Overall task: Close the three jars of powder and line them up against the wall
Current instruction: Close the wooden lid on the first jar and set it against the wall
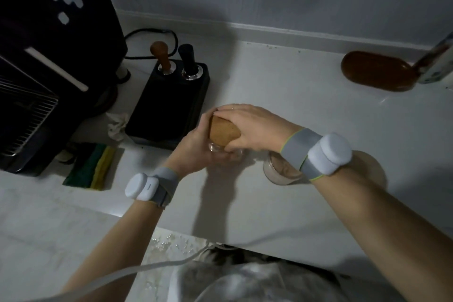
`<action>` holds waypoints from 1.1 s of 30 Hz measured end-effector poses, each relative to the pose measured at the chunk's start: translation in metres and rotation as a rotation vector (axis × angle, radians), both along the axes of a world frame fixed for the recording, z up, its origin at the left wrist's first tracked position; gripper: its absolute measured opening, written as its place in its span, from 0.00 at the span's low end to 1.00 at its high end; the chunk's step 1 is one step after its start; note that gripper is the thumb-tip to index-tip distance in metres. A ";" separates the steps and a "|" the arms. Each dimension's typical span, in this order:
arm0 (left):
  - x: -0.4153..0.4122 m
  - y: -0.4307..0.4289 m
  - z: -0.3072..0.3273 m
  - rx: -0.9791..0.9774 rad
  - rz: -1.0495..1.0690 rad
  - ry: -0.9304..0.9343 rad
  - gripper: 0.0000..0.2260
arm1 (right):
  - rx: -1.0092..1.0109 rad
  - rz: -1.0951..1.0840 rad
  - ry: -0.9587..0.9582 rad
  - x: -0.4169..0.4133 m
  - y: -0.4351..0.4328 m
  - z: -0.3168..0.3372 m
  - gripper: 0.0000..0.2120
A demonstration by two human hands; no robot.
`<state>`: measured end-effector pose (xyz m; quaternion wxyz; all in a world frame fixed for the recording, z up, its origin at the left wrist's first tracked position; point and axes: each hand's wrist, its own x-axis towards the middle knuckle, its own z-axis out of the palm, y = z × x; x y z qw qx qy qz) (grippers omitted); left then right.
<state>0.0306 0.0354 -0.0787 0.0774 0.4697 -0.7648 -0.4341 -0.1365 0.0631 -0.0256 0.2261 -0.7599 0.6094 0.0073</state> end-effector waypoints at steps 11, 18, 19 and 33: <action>-0.003 0.003 -0.022 0.033 0.174 0.012 0.41 | -0.182 -0.159 0.185 0.025 0.002 0.006 0.30; -0.002 -0.001 -0.022 -0.007 0.135 0.006 0.43 | -0.083 -0.096 0.075 0.015 0.002 0.001 0.35; -0.002 -0.001 -0.022 -0.016 0.129 -0.005 0.42 | -0.047 -0.047 0.052 0.012 0.000 0.002 0.35; -0.001 -0.001 -0.022 -0.019 0.107 -0.016 0.41 | -0.134 -0.185 0.105 0.023 0.004 0.001 0.30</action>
